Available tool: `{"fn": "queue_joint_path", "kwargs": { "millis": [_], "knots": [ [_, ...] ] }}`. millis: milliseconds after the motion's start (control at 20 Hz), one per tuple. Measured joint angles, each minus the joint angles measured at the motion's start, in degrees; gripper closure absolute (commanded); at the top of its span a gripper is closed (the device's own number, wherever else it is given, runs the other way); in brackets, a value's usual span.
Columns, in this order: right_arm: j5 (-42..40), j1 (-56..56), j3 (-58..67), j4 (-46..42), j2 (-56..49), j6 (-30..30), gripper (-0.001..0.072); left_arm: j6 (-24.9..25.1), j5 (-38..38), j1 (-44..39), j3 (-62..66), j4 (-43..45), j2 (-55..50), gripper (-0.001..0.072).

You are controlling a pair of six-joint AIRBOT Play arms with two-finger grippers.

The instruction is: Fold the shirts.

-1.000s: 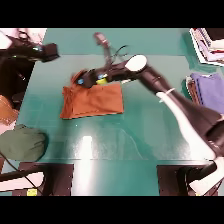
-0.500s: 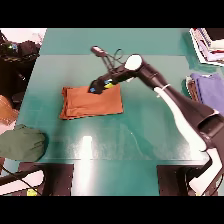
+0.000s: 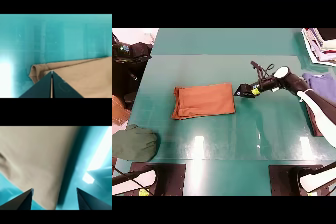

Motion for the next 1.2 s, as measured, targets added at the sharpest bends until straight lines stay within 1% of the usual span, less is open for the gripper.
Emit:
{"fn": "queue_joint_path", "kwargs": {
  "millis": [200, 250, 350, 450, 500, 550, 700, 850, 1050, 1200],
  "knots": [
    [-0.68, 1.88, 1.53, 4.70, -5.20, 0.46, 0.0100, 0.09, -0.07, 0.00, 0.00, -0.74, 0.00, 0.0681],
    [-0.50, 2.97, 3.15, 5.64, -6.80, 0.59, 0.0123, 0.09, -0.13, 0.00, 0.00, -0.90, 0.00, 0.0681],
    [-0.20, 5.42, 6.67, 6.43, -9.86, 0.59, 0.0288, 0.09, -0.42, 0.00, -0.31, -1.27, 0.00, 0.0681],
    [0.13, 7.91, 10.69, 6.14, -12.76, 0.61, 0.0557, 0.15, -0.94, -0.20, -0.83, -1.49, 0.00, 0.0682],
    [0.63, 9.01, 12.81, 6.12, -13.99, 0.63, 0.0677, 0.46, -1.16, -0.63, -1.09, -1.49, 0.00, 0.0682],
    [1.01, 9.79, 14.69, 6.27, -14.73, 0.61, 0.0692, 0.83, -1.53, -1.38, -1.27, -1.44, 0.00, 0.0682],
    [2.10, 10.49, 18.75, 6.27, -15.28, -0.24, 0.0692, 1.36, -1.99, -4.59, -1.60, -0.81, 0.00, 0.0682],
    [2.40, 7.26, 20.46, 5.60, -12.50, -0.28, 0.0692, 1.70, -2.19, -8.87, -1.73, -0.63, 0.00, 0.0682],
    [3.02, -2.21, 21.16, -1.07, -5.57, 2.99, 0.0692, 2.36, -2.60, -14.43, -1.75, -0.50, 0.00, 0.0682],
    [3.21, -12.81, 21.31, -7.54, 0.31, 6.38, 0.0692, 2.54, -2.80, -16.87, -1.75, -0.63, 0.00, 0.0682]
  ]
}}
